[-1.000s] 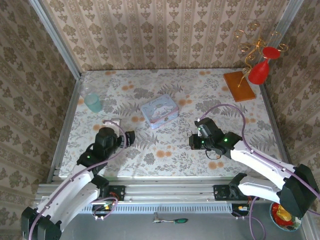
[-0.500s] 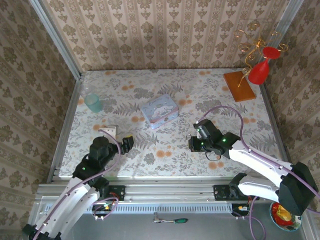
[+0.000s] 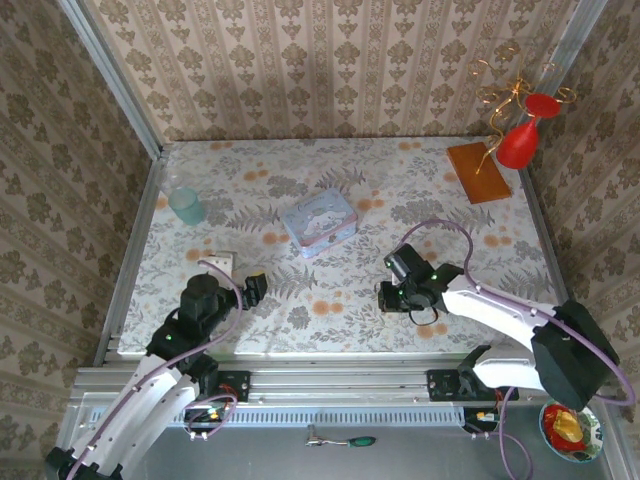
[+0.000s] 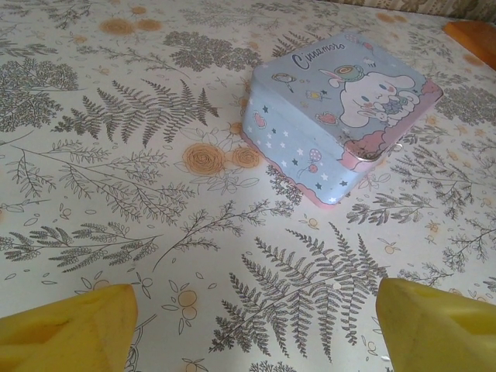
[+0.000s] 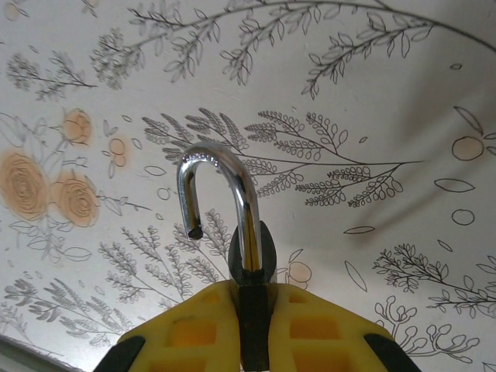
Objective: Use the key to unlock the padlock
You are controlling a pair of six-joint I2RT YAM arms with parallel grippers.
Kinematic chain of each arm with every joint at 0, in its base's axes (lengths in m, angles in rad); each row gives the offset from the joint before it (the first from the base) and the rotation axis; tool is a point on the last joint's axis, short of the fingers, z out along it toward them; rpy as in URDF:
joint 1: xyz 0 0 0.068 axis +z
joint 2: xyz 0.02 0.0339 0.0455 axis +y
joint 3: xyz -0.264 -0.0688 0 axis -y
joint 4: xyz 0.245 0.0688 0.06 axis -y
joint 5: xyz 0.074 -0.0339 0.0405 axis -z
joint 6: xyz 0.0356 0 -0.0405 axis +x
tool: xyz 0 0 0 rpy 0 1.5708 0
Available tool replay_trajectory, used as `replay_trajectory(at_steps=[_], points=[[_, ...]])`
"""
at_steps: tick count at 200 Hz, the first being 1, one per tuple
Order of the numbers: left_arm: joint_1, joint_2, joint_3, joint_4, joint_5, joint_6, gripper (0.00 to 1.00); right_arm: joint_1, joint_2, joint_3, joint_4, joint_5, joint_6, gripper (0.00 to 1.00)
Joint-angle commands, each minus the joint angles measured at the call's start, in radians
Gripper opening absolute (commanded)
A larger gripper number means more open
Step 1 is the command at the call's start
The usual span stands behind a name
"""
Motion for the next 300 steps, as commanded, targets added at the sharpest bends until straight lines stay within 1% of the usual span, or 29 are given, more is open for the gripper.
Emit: replay_trajectory(at_steps=[1, 15, 34, 47, 60, 74, 77, 82, 86, 107, 139, 143, 147, 148, 149, 152, 160, 164, 185, 199, 228, 245, 256, 259, 265, 271, 278, 289, 300], points=[[0.004, -0.009, -0.013, 0.011, -0.012, 0.005, 0.81, -0.005, 0.032, 0.0, 0.022, -0.027, 0.013, 0.05], [0.004, -0.009, -0.014, 0.012, -0.013, 0.005, 0.83, -0.005, 0.047, -0.003, 0.031, -0.024, 0.014, 0.07], [0.004, -0.01, -0.015, 0.014, -0.015, 0.005, 0.84, -0.006, 0.063, -0.003, 0.027, -0.014, 0.014, 0.16], [0.004, -0.01, -0.015, 0.014, -0.02, 0.005, 0.84, -0.005, 0.064, 0.001, 0.019, -0.006, 0.012, 0.26], [0.004, -0.008, -0.016, 0.015, -0.025, 0.003, 0.84, -0.005, 0.053, 0.007, 0.0, 0.008, 0.006, 0.39], [0.004, -0.006, -0.016, 0.017, -0.042, 0.0, 0.84, -0.005, 0.033, 0.021, -0.034, 0.031, -0.007, 0.49], [0.004, -0.006, -0.015, 0.017, -0.044, 0.0, 0.84, -0.005, 0.028, 0.025, -0.041, 0.035, -0.01, 0.53], [0.005, -0.004, -0.014, 0.016, -0.048, 0.0, 0.84, -0.005, 0.016, 0.03, -0.053, 0.042, -0.016, 0.55], [0.005, -0.003, -0.013, 0.018, -0.051, 0.0, 0.84, -0.005, 0.006, 0.033, -0.063, 0.05, -0.021, 0.6], [0.005, -0.001, -0.008, 0.023, -0.072, 0.001, 0.84, -0.006, -0.065, 0.045, -0.107, 0.096, -0.043, 0.66], [0.007, 0.005, 0.034, 0.019, -0.156, -0.004, 0.85, -0.011, -0.164, 0.133, -0.206, 0.159, -0.093, 0.67], [0.007, 0.004, 0.043, 0.01, -0.169, -0.007, 0.85, -0.011, -0.173, 0.148, -0.219, 0.173, -0.1, 0.72], [0.008, 0.002, 0.05, 0.002, -0.183, -0.011, 0.88, -0.011, -0.182, 0.163, -0.23, 0.187, -0.108, 0.86], [0.008, 0.003, 0.051, 0.0, -0.185, -0.012, 0.88, -0.011, -0.185, 0.166, -0.234, 0.193, -0.11, 0.93], [0.008, 0.002, 0.053, -0.001, -0.188, -0.013, 0.89, -0.011, -0.187, 0.17, -0.236, 0.198, -0.111, 0.97], [0.009, 0.001, 0.057, -0.006, -0.197, -0.016, 0.92, -0.011, -0.194, 0.18, -0.244, 0.212, -0.116, 1.0], [0.009, -0.003, 0.064, -0.012, -0.216, -0.024, 0.98, -0.011, -0.211, 0.207, -0.267, 0.261, -0.12, 1.0], [0.008, -0.004, 0.064, -0.012, -0.222, -0.026, 1.0, -0.011, -0.219, 0.219, -0.276, 0.286, -0.121, 1.0], [0.01, 0.007, 0.065, 0.039, -0.272, -0.024, 1.0, -0.011, -0.271, 0.252, -0.266, 0.376, -0.146, 1.0], [0.01, 0.026, 0.073, 0.098, -0.318, 0.01, 1.0, -0.011, -0.306, 0.256, -0.225, 0.415, -0.186, 1.0], [0.026, 0.134, 0.069, 0.286, -0.527, 0.12, 1.0, -0.012, -0.403, 0.166, -0.018, 0.479, -0.371, 1.0], [0.05, 0.228, 0.073, 0.409, -0.59, 0.188, 1.0, -0.012, -0.483, 0.066, 0.141, 0.543, -0.478, 1.0], [0.065, 0.293, 0.081, 0.472, -0.597, 0.21, 1.0, -0.013, -0.536, 0.001, 0.244, 0.572, -0.568, 1.0], [0.095, 0.313, 0.086, 0.478, -0.598, 0.21, 1.0, -0.015, -0.547, -0.011, 0.265, 0.579, -0.594, 1.0], [0.12, 0.354, 0.104, 0.477, -0.595, 0.205, 1.0, -0.022, -0.563, -0.04, 0.316, 0.592, -0.648, 1.0], [0.15, 0.397, 0.118, 0.472, -0.575, 0.201, 1.0, -0.036, -0.567, -0.066, 0.366, 0.61, -0.713, 1.0], [0.176, 0.453, 0.117, 0.515, -0.54, 0.233, 1.0, -0.064, -0.56, -0.097, 0.42, 0.642, -0.772, 1.0], [0.204, 0.535, 0.101, 0.623, -0.508, 0.281, 1.0, -0.123, -0.53, -0.109, 0.449, 0.681, -0.784, 1.0], [0.231, 0.602, 0.091, 0.696, -0.485, 0.302, 1.0, -0.179, -0.504, -0.109, 0.461, 0.671, -0.761, 1.0]])
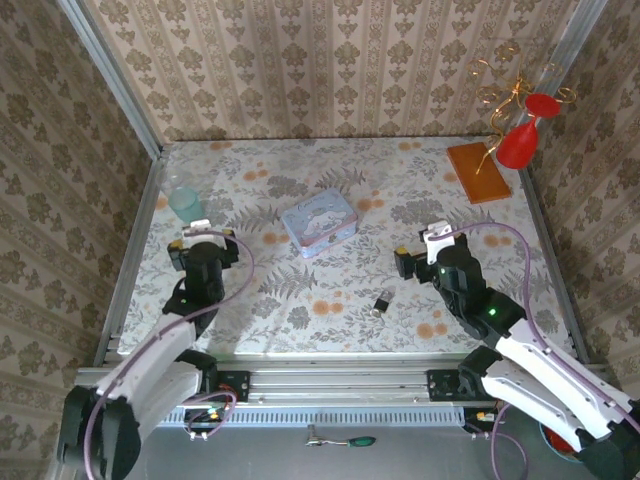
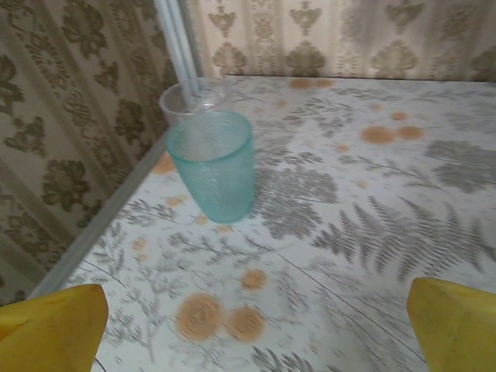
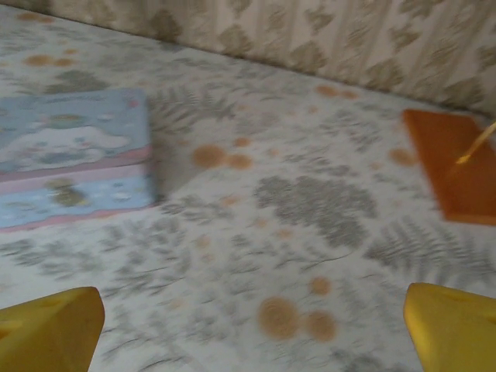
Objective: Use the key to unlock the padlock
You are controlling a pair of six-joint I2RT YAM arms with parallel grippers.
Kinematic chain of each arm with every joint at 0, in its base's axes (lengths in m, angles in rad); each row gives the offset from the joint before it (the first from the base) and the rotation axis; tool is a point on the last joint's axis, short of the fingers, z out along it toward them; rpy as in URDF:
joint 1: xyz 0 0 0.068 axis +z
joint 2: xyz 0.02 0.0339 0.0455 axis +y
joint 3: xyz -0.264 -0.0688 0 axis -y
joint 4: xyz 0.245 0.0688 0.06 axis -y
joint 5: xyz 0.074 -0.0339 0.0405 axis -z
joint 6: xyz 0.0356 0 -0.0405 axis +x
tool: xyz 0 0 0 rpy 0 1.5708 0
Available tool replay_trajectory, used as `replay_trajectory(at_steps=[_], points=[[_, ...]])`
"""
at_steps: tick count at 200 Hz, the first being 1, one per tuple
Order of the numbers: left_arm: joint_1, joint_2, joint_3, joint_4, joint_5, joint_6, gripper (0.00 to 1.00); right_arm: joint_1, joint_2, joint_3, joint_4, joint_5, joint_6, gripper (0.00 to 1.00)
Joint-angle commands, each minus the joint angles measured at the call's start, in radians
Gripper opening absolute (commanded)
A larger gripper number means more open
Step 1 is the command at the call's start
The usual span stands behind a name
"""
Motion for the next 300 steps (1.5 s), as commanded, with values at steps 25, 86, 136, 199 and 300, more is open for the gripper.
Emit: replay_trajectory(at_steps=[25, 86, 136, 199, 300], points=[[0.104, 0.221, -0.004, 0.306, 0.128, 0.15, 1.0, -0.177, 0.089, -0.071, 0.306, 0.014, -0.121, 1.0], [0.233, 0.411, -0.022, 0.47, 0.391, 0.138, 1.0, -0.373, 0.33, -0.16, 0.596, -0.171, -0.046, 1.0], [0.303, 0.475, 0.031, 0.468, 0.506, 0.174, 1.0, -0.514, 0.54, -0.171, 0.824, -0.294, 0.014, 1.0], [0.316, 0.65, -0.009, 0.704, 0.531, 0.196, 1.0, -0.552, 0.812, -0.194, 1.137, -0.411, 0.04, 1.0], [0.313, 0.656, 0.008, 0.699, 0.455, 0.183, 1.0, -0.524, 0.809, -0.132, 1.01, -0.347, 0.026, 1.0]])
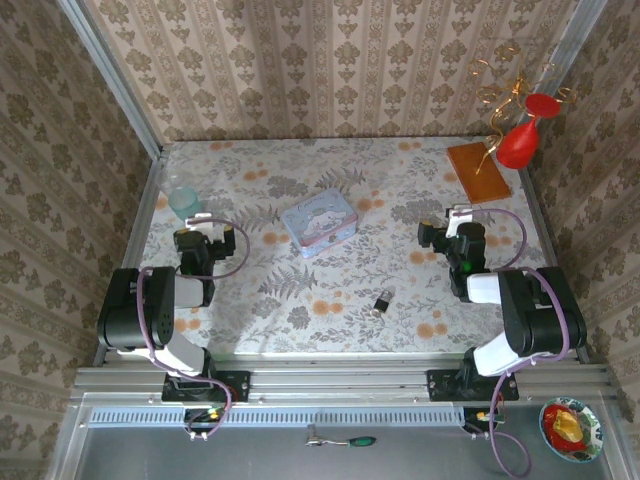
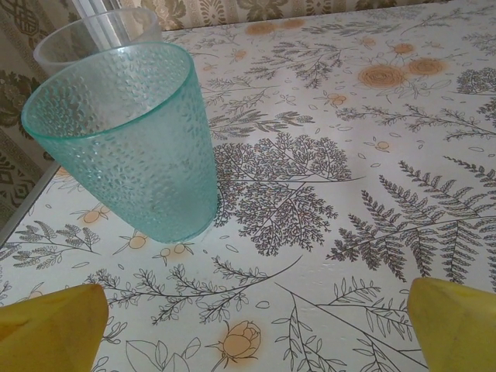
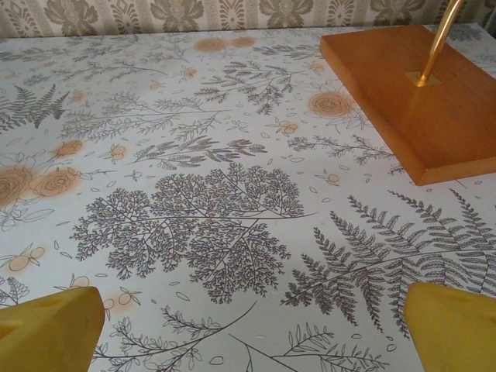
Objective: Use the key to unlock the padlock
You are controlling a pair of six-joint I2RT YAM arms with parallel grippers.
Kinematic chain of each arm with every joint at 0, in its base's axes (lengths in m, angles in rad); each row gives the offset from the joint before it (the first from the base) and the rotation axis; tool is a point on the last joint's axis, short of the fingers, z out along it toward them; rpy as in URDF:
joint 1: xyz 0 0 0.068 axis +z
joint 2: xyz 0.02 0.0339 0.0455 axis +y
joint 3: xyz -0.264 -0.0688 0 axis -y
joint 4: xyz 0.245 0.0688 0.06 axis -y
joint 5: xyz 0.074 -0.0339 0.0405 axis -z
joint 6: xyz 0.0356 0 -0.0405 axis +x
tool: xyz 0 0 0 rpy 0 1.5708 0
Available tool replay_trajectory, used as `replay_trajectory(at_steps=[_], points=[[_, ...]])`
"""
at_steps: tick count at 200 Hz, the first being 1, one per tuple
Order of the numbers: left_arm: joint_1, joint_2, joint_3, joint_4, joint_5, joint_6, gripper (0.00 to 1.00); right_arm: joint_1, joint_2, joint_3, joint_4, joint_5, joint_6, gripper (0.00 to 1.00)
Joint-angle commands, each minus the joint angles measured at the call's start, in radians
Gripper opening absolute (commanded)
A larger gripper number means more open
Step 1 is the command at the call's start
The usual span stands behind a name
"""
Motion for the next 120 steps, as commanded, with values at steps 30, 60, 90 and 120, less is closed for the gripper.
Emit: replay_trajectory(at_steps=[30, 60, 90, 120], points=[[0.0, -0.002, 0.018, 0.026, -0.013, 0.001, 1.0, 0.007, 0.007, 0.015, 0.014, 0.028, 0.0, 1.0], [-0.008, 0.001, 0.019, 0.023, -0.02, 0.008, 1.0, 0.007, 0.007, 0.016, 0.013, 0.029, 0.0, 1.0], [-0.007, 0.001, 0.02, 0.022, -0.018, 0.01, 1.0, 0.007, 0.007, 0.016, 0.013, 0.028, 0.0, 1.0], [-0.009, 0.0, 0.02, 0.022, -0.019, 0.01, 1.0, 0.005, 0.009, 0.018, 0.012, 0.027, 0.0, 1.0]])
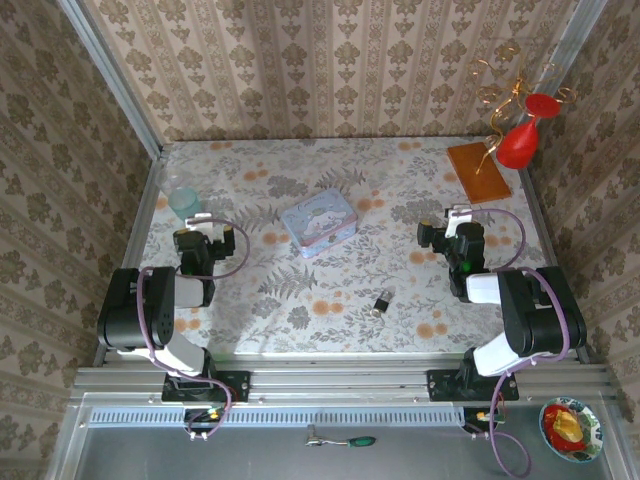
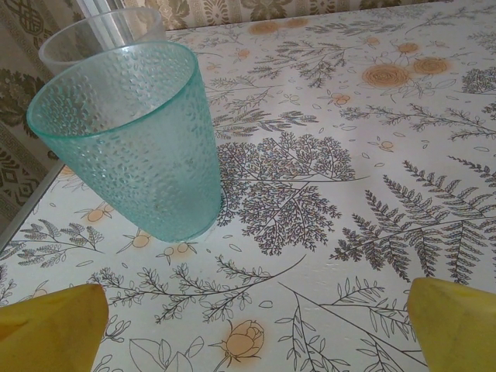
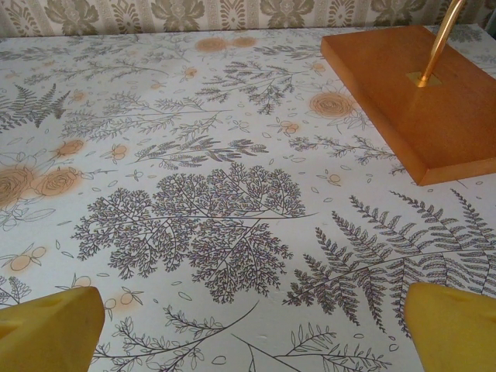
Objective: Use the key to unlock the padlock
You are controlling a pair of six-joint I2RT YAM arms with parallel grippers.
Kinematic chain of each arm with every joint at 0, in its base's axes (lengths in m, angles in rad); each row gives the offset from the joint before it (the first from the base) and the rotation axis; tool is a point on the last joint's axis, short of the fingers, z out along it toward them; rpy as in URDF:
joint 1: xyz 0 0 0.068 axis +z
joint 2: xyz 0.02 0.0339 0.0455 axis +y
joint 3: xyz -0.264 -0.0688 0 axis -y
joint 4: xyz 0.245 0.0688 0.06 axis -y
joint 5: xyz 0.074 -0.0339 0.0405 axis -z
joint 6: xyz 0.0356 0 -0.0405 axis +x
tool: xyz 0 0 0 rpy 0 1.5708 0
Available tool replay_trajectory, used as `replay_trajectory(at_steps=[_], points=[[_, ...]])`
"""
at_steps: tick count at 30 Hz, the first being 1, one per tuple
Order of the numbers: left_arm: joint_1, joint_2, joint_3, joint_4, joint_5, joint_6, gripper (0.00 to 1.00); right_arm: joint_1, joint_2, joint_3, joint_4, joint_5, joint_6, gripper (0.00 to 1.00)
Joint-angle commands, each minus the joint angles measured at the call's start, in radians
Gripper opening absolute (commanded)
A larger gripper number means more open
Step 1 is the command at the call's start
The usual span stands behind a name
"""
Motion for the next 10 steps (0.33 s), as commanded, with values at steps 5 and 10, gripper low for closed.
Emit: replay_trajectory(at_steps=[5, 10], points=[[-0.006, 0.0, 0.021, 0.021, -0.008, 0.01, 1.0, -0.002, 0.009, 0.022, 0.003, 0.011, 0.003, 1.0], [-0.025, -0.001, -0.016, 0.087, 0.039, 0.051, 1.0, -0.001, -0.005, -0.014, 0.06, 0.015, 0.001, 1.0]])
